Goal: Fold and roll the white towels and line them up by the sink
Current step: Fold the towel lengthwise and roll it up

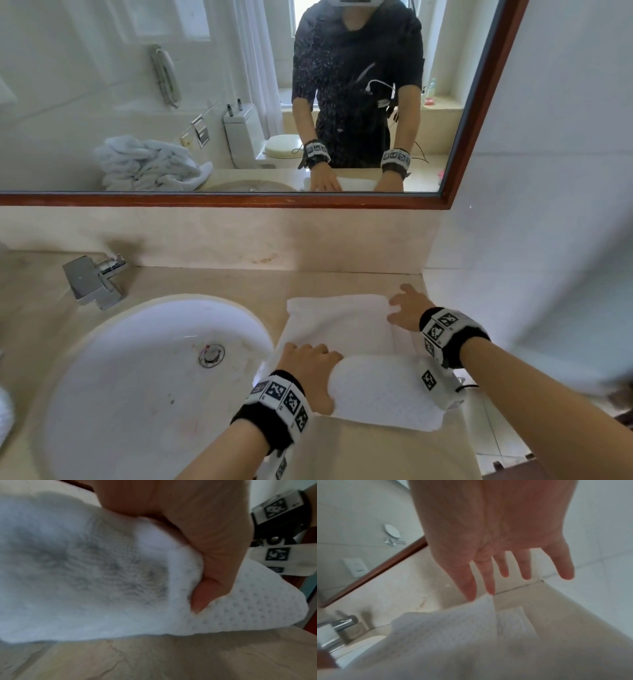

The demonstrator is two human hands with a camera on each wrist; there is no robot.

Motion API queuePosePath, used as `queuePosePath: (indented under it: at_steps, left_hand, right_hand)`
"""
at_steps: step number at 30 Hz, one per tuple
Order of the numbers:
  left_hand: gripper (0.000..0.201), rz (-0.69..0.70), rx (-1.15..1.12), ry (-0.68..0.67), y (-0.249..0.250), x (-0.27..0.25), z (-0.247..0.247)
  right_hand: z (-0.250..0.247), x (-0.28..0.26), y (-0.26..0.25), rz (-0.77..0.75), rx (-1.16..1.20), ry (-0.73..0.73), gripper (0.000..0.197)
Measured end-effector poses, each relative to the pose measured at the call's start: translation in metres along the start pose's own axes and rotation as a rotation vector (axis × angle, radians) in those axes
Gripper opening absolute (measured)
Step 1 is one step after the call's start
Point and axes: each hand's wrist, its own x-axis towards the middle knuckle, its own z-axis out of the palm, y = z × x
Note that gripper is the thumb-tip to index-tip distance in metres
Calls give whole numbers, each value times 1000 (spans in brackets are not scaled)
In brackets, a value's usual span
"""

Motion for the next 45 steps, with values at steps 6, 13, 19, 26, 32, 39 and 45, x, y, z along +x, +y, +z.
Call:
queuePosePath:
  at_steps: [6,13,19,26,32,39,45]
  left_hand:
    - [53,-37,-213,-95,-11,7,-14]
    - [86,-134,-417,-139,-27,11,-21]
    - [107,-58,253,72,-21,-18,-1]
    - [84,-34,149,31,-36,14,-14]
    - [78,-20,146,42,-27,41,-33]
    - [84,-415,-1037,446,-12,3,16]
    - [103,-392,-1754,267,8,-8,47]
  right_hand:
    - [-2,-85,-41,-337,-65,-233,73]
    - [76,-91,-59,-390,-509,105,81]
    - [33,-66,-82,-233,-228,-201,48]
    - [61,-77,-74,-97,389,-206,99]
    - [96,-93,-77,-140,-161,83,115]
    - [72,-57,-51,-39,522,-36,93]
    - [105,-83,-50,-118,1391,-241,60]
